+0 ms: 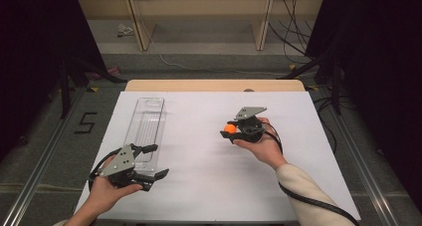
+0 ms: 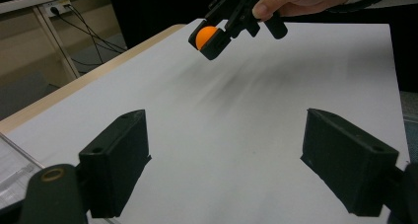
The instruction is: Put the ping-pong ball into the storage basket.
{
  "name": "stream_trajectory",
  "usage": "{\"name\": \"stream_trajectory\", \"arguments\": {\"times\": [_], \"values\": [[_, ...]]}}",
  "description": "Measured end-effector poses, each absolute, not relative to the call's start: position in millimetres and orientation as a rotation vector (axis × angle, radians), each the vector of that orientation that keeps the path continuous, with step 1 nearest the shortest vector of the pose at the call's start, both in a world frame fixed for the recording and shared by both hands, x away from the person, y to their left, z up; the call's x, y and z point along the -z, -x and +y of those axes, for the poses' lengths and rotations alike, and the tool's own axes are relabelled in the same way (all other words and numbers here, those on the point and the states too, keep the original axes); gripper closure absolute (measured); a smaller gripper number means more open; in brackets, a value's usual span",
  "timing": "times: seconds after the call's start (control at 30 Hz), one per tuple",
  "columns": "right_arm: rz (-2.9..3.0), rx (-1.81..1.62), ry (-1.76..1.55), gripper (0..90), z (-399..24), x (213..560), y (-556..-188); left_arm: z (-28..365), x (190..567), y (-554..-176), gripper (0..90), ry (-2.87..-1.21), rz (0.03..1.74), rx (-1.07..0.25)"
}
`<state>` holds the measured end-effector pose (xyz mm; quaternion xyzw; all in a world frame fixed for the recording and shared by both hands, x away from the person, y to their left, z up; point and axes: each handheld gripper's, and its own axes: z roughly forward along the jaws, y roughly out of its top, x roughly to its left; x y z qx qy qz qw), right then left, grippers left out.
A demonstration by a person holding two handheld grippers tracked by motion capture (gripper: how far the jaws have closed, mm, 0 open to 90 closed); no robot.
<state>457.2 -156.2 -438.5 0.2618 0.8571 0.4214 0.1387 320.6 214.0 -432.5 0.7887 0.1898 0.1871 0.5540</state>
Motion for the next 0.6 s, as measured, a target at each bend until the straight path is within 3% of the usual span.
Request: {"name": "stream_trajectory", "arguments": {"times": [0.6], "values": [[2.486, -1.224, -0.749, 51.4, -148.9, 438.9, -458.6, 213.9, 432.3, -320.4, 17.7, -1.864, 0.448, -0.441]]}}
